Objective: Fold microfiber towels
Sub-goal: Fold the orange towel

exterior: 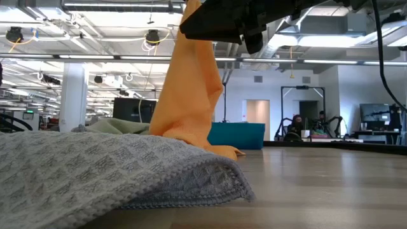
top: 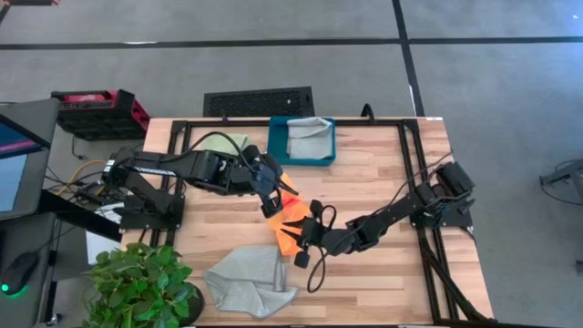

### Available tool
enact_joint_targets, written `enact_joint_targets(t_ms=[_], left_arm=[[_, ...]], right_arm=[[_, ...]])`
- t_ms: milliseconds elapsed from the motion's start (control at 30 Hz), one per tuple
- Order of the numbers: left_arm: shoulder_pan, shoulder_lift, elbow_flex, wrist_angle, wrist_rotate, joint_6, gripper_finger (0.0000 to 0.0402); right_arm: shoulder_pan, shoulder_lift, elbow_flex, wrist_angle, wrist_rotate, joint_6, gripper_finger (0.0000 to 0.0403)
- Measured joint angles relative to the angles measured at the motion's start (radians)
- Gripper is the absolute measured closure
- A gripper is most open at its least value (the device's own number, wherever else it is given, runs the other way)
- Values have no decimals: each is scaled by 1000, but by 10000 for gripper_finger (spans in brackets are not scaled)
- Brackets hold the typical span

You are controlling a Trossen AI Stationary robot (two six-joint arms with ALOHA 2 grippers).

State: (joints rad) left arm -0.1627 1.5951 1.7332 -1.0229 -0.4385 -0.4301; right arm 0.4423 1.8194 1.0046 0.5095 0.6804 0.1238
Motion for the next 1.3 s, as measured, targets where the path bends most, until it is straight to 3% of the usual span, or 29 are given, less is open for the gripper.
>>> enact_joint_targets(t_ms=[300,533,933,1000,1167,1300], left_arm=[[-1,0,0,-8,0,0,401],[-1,0,-1,-37,-3,-1,401],[-26,0,-1,-37,-15,-2,401],[-31,0,-1,-37,-16,-2,401],[-36,0,-1,-36,-20,-4,401],[-36,0,-1,-36,-21,-4,401]], right_arm=[[-9,0,0,0,6,-28,308],[31,-11,0,-4,168,-77,308],[-52,-11,0,-87,157,-7,308],[-59,-11,0,-89,137,-2,308],[-84,-11,0,-90,-65,-1,308],[-104,-10,0,-108,-150,0,308]])
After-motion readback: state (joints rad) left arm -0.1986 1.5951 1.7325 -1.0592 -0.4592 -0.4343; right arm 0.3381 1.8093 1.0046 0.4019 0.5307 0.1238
